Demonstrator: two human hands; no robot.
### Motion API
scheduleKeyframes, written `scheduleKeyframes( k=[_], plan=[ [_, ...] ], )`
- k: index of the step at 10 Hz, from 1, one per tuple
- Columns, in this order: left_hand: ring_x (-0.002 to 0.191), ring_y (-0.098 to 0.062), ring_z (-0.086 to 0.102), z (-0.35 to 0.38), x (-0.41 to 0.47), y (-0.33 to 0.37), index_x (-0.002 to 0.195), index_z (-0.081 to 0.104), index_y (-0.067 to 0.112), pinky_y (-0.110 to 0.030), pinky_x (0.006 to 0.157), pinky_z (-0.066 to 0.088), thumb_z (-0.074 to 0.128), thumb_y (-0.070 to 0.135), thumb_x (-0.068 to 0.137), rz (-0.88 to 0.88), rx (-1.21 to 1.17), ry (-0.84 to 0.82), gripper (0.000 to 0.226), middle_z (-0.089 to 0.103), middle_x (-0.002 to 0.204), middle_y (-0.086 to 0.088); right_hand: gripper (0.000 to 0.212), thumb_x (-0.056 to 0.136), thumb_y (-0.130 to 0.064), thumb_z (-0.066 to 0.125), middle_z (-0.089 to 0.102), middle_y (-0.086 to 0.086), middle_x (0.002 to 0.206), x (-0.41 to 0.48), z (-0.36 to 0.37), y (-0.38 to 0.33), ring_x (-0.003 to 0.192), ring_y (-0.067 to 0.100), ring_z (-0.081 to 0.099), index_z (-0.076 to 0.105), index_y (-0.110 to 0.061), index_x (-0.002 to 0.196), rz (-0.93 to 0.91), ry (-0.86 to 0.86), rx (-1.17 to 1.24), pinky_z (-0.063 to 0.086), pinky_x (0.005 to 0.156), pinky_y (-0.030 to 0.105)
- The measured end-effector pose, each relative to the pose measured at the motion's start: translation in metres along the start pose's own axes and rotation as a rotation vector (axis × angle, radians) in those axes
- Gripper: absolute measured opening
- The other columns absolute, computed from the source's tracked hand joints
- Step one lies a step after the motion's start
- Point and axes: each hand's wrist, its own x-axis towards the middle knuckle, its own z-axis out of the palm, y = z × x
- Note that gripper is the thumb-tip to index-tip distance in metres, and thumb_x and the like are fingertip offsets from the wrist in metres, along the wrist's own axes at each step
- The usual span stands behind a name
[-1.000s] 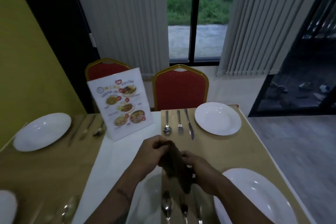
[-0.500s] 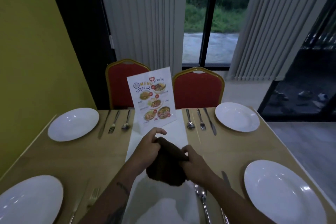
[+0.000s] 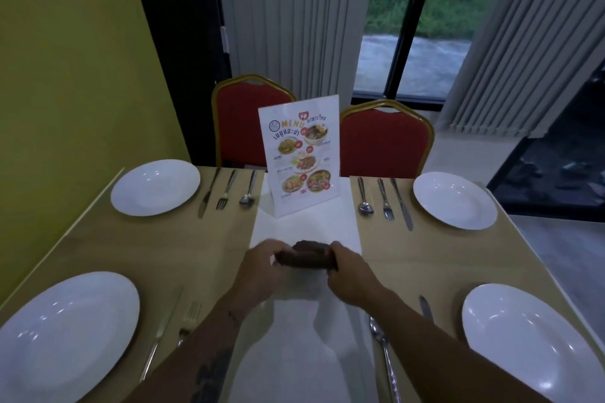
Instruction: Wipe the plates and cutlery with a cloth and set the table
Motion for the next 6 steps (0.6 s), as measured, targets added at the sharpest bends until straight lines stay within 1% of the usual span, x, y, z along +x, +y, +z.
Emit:
scheduleKeyframes(
  k=[1, 2, 3, 4, 5, 6],
  plan=[
    [0.116, -0.018, 0.059, 0.011, -0.033, -0.033, 0.116, 0.070, 0.019, -0.024, 0.101, 0.043, 0.047, 0.019, 0.069, -0.074, 0.223, -0.281, 0.053, 0.064, 0.125, -0.001, 0.035, 0.082, -0.012, 0.061, 0.060, 0.008, 0.121, -0.016, 0.031, 0.025, 0.098, 0.022, 0.056, 0.054, -0.015, 0.116, 0.023, -0.184, -0.151, 0.049, 0.080, 0.030],
    [0.126, -0.013, 0.050, 0.023, -0.047, -0.054, 0.128, 0.063, 0.023, -0.025, 0.107, 0.037, 0.049, 0.019, 0.080, -0.084, 0.351, -0.324, 0.050, 0.055, 0.137, 0.006, 0.049, 0.083, -0.017, 0.060, 0.050, 0.005, 0.140, -0.032, 0.049, 0.036, 0.128, 0.027, 0.047, 0.052, -0.016, 0.130, -0.020, -0.202, -0.256, 0.047, 0.102, 0.038],
    [0.122, -0.015, 0.053, 0.026, -0.037, -0.052, 0.130, 0.061, 0.024, -0.031, 0.105, 0.041, 0.048, 0.028, 0.087, -0.037, 0.402, -0.272, 0.044, 0.059, 0.133, 0.006, 0.057, 0.082, -0.018, 0.058, 0.046, 0.007, 0.146, -0.034, 0.046, 0.037, 0.134, 0.029, 0.043, 0.048, -0.015, 0.138, -0.036, -0.209, -0.271, 0.045, 0.106, 0.042],
    [0.112, -0.016, 0.060, 0.021, -0.019, -0.045, 0.121, 0.068, 0.024, -0.031, 0.097, 0.047, 0.047, 0.032, 0.091, -0.033, 0.455, -0.280, 0.037, 0.067, 0.124, 0.005, 0.042, 0.079, -0.019, 0.058, 0.060, 0.008, 0.122, -0.025, 0.038, 0.035, 0.110, 0.026, 0.059, 0.056, -0.016, 0.121, -0.012, -0.229, -0.196, 0.052, 0.085, 0.034],
    [0.093, -0.020, 0.065, 0.015, 0.002, -0.033, 0.095, 0.072, 0.021, -0.031, 0.081, 0.050, 0.043, 0.035, 0.088, -0.062, 0.426, -0.296, 0.033, 0.072, 0.100, 0.001, 0.026, 0.081, -0.019, 0.058, 0.062, 0.008, 0.108, -0.012, 0.023, 0.027, 0.095, 0.027, 0.059, 0.055, -0.016, 0.107, -0.017, -0.196, -0.211, 0.043, 0.067, 0.028],
    [0.067, -0.023, 0.056, 0.006, 0.021, -0.020, 0.061, 0.052, 0.018, -0.028, 0.064, 0.040, 0.042, 0.033, 0.087, -0.069, 0.398, -0.282, 0.032, 0.058, 0.066, -0.002, 0.039, 0.086, -0.021, 0.058, 0.062, 0.009, 0.125, 0.000, 0.003, 0.020, 0.111, 0.030, 0.059, 0.055, -0.012, 0.124, -0.017, -0.172, -0.201, 0.046, 0.084, 0.030]
  ],
)
